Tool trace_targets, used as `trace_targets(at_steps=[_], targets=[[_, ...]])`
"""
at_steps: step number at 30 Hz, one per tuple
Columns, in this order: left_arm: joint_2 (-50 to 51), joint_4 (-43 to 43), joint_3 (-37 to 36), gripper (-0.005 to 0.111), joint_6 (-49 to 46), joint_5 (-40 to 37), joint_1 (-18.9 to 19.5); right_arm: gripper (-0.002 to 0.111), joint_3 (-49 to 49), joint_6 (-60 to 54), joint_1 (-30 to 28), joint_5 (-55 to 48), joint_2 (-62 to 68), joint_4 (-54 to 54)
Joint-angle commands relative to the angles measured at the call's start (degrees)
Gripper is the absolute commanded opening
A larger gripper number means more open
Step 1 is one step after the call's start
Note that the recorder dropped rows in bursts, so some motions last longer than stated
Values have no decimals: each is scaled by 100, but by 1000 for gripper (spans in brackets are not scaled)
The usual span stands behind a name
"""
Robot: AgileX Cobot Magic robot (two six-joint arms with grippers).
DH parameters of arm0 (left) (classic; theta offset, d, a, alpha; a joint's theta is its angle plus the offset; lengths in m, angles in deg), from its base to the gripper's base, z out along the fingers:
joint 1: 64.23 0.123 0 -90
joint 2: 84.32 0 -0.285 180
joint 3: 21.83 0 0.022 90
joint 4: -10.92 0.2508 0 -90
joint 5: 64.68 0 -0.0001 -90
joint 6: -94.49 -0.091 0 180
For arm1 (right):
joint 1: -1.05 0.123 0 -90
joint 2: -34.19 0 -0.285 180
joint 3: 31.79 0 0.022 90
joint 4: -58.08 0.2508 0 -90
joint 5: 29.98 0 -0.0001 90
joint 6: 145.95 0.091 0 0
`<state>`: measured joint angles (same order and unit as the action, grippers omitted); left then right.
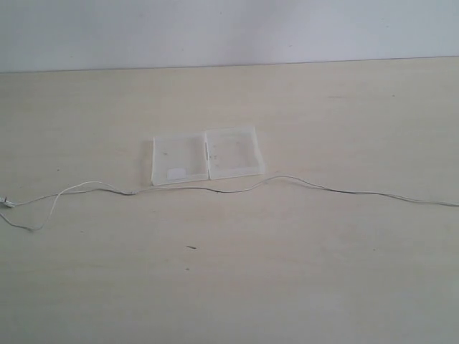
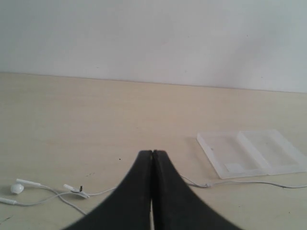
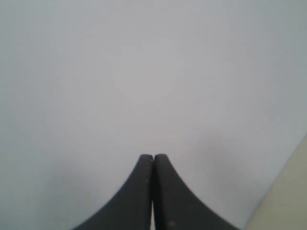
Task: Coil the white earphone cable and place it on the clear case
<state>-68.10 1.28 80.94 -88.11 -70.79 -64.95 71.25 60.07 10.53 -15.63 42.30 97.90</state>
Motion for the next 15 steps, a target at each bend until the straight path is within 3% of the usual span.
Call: trace_targets(at_steps=[1, 4, 8, 15], targets=[[-35, -25, 1, 0, -11, 22, 8, 0, -26, 1212, -20, 475, -33, 232], [-35, -25, 1, 0, -22, 22, 8, 0, -26, 2064, -20, 593, -33, 86], [-35, -25, 1, 0, -22, 22, 8, 0, 38, 1986, -20, 873, -33, -375], [-35, -25, 1, 0, -22, 22, 8, 0, 1284, -285, -20, 888, 710, -617]])
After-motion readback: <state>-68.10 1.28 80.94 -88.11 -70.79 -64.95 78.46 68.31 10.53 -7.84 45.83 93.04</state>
